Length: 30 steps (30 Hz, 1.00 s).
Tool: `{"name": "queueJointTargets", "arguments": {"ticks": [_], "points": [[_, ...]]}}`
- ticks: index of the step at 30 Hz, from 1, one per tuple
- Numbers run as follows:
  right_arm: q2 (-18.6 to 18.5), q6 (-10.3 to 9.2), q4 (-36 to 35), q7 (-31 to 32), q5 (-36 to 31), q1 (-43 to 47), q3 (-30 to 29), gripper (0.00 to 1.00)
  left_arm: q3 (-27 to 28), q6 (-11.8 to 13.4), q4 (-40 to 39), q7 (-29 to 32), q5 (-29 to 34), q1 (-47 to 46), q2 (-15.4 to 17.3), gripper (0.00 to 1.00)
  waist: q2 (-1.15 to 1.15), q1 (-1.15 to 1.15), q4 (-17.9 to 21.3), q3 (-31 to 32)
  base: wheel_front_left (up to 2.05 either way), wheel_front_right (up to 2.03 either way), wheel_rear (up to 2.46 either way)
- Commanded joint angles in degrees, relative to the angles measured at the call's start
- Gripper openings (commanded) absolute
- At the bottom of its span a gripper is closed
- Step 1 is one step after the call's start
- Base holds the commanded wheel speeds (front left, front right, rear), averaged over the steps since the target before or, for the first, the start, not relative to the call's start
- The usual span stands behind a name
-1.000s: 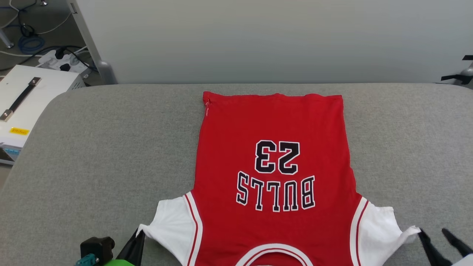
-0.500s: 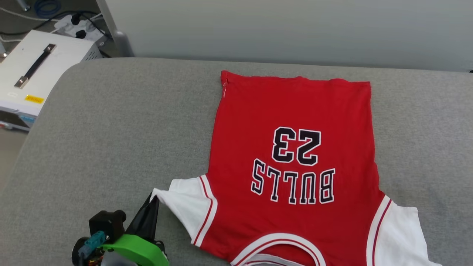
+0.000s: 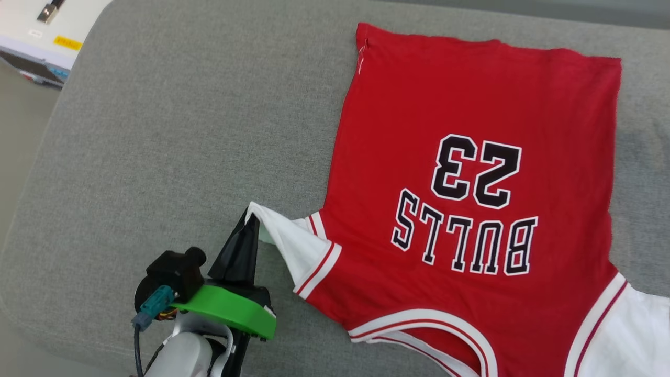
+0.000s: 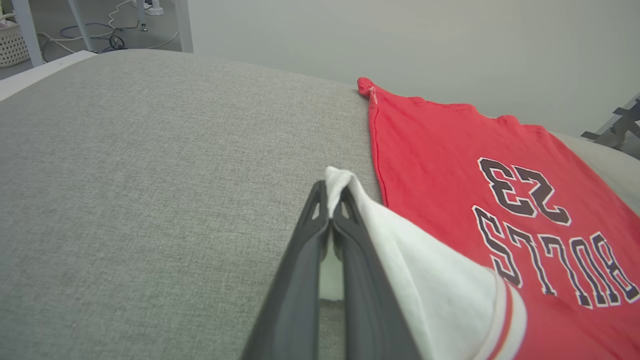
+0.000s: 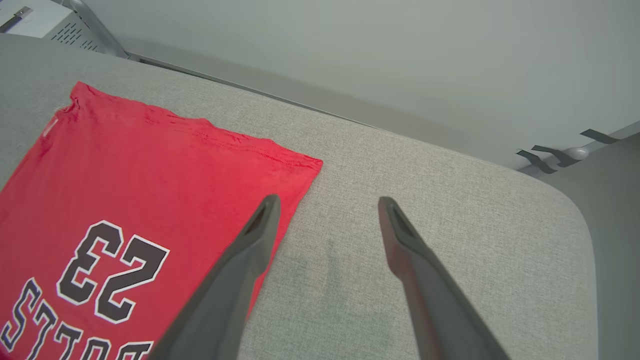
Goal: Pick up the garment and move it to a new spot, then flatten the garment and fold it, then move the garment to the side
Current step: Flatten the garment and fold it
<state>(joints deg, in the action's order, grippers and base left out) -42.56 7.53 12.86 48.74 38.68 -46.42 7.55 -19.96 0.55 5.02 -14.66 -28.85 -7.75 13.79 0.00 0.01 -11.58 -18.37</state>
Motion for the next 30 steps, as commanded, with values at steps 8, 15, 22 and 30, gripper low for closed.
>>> {"name": "queueJointTargets", "arguments": {"ticks": [8,15,22,30], "points": [[1.4,-0.04,9.0,12.5,-4.2,-12.9,-0.5,1.0,3.0,-3.4,-1.7,-0.3,4.4,-3.8,-5.1,0.0,0.0,-0.01,-8.0,-14.8,0.0,0.0,0.0],[2.5,-0.04,12.3,13.9,-7.7,-15.8,0.1,1.0,4.5,-5.5,-2.7,-0.3,7.2,-5.0,-8.0,0.0,0.0,-0.01,-9.4,-19.1,0.0,0.0,0.0],[2.1,-0.04,14.6,15.6,-7.4,-10.6,1.8,1.0,5.5,-6.6,-2.4,-0.3,8.8,-5.3,-9.6,0.0,0.0,-0.01,-9.2,-20.3,0.0,0.0,0.0],[0.9,-0.04,13.4,15.0,-7.9,-9.5,1.5,0.0,6.8,-7.3,-1.5,-0.3,10.1,-5.3,-10.2,0.0,0.0,-0.01,-8.6,-19.5,0.0,0.0,0.0]]}}
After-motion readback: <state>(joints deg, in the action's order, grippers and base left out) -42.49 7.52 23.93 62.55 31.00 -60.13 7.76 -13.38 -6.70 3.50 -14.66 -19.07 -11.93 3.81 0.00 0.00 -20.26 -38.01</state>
